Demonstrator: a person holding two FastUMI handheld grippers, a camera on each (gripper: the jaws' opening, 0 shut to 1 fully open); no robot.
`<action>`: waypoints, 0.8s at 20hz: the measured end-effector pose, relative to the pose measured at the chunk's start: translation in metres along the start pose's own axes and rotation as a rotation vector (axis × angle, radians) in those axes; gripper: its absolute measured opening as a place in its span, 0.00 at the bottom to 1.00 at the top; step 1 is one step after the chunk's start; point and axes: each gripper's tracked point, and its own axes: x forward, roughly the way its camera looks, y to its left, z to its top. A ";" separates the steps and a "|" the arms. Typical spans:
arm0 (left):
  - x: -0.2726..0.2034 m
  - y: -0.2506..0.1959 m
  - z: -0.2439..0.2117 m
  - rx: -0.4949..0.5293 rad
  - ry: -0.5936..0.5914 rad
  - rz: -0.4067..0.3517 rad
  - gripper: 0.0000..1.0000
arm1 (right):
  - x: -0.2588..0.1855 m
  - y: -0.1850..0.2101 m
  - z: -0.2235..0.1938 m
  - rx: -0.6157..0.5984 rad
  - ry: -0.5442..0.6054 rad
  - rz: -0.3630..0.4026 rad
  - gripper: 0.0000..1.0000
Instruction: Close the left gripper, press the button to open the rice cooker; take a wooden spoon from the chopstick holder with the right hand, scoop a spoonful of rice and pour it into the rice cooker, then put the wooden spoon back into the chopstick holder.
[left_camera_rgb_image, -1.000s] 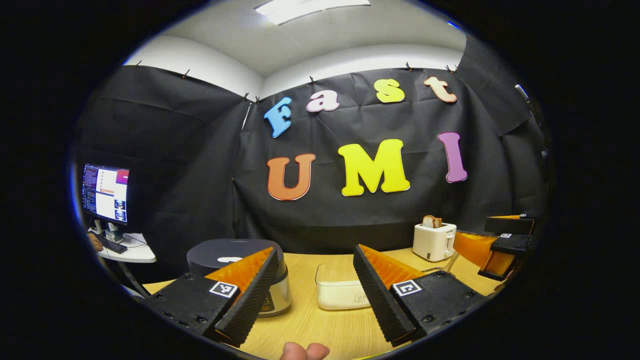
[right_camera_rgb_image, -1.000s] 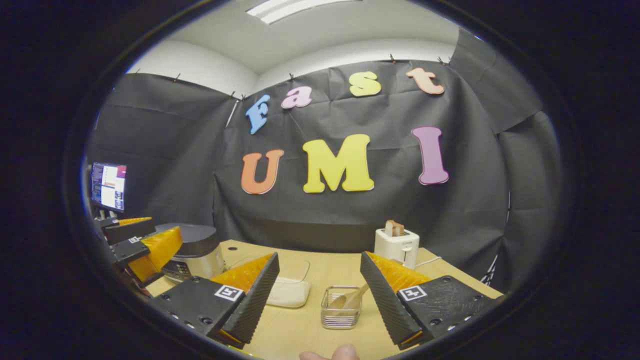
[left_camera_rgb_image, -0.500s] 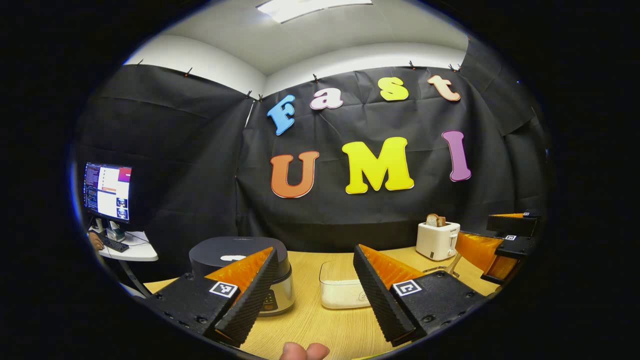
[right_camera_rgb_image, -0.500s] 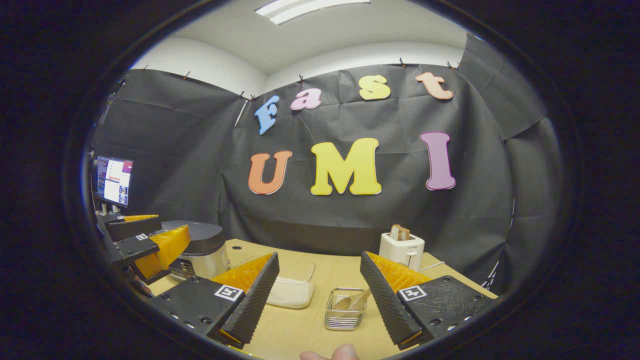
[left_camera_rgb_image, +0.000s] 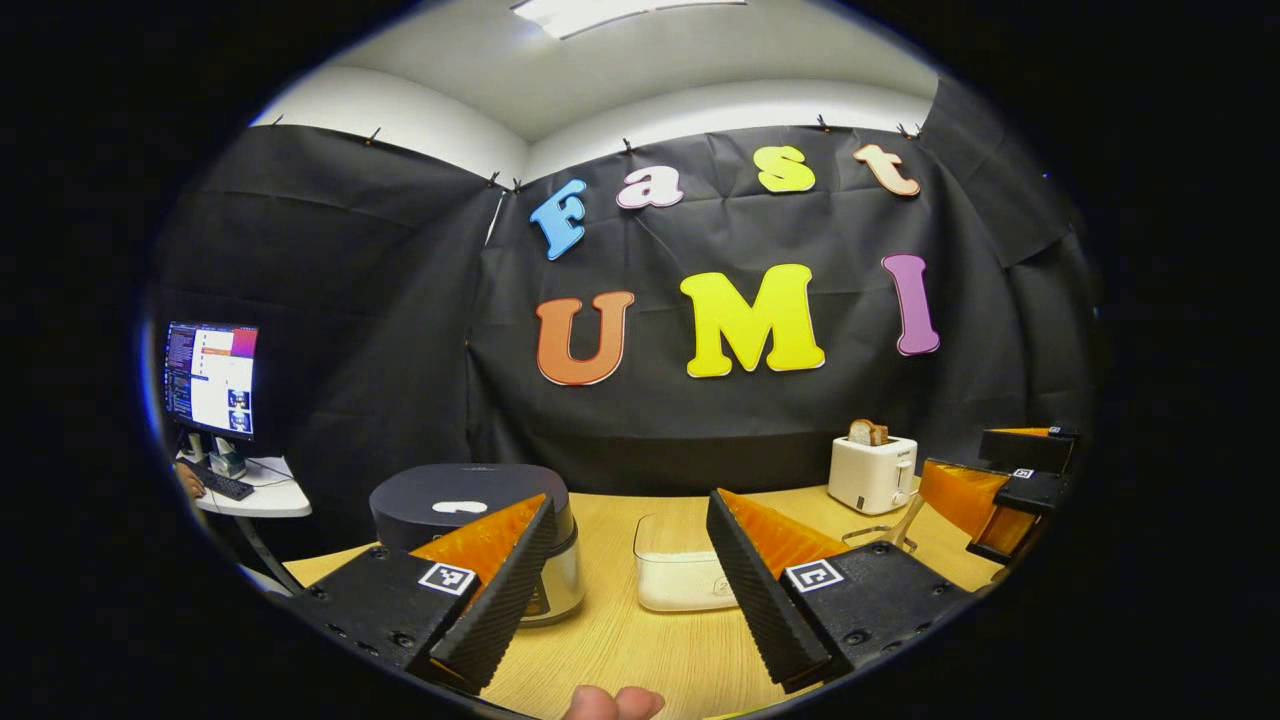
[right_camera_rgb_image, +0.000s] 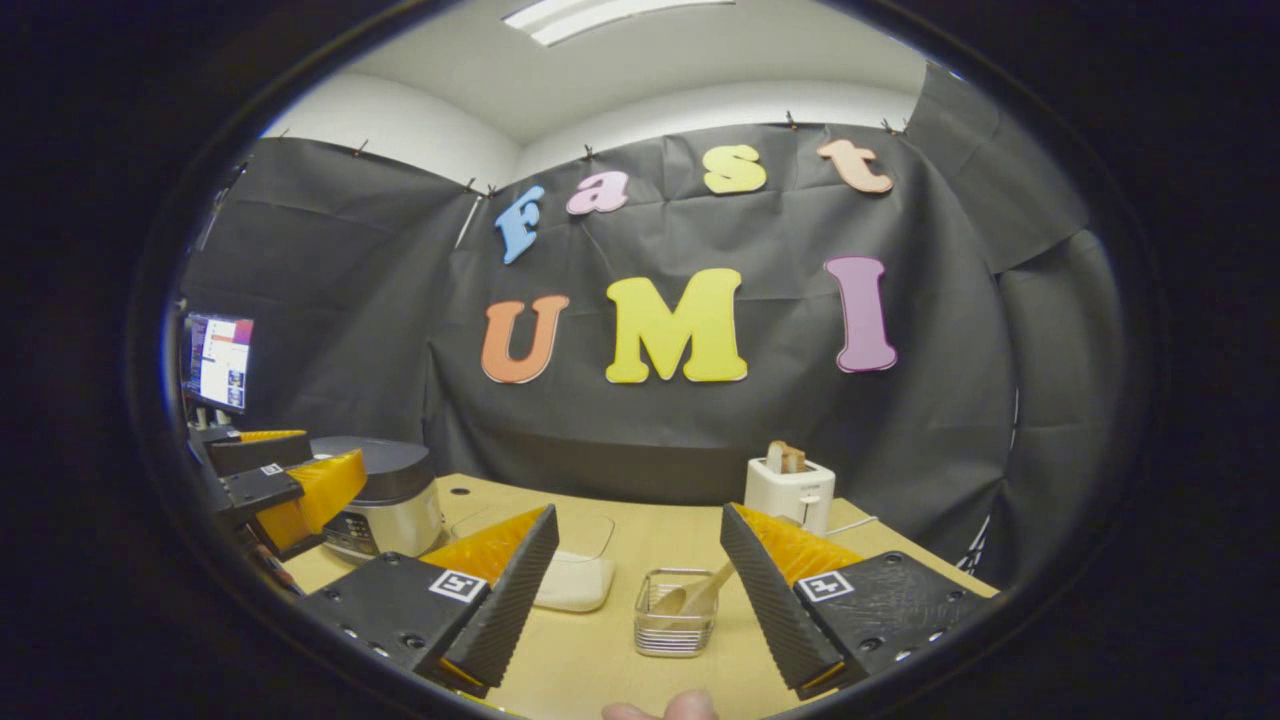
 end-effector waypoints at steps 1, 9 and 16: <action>0.001 0.002 -0.003 0.000 0.006 0.007 0.96 | 0.000 -0.002 -0.001 0.000 -0.001 -0.002 0.96; 0.010 0.008 -0.016 -0.008 0.069 0.071 0.96 | 0.002 -0.021 -0.003 0.013 -0.001 0.009 0.96; 0.008 0.064 -0.007 0.036 0.117 0.153 0.96 | 0.001 -0.046 -0.008 0.053 -0.005 0.006 0.96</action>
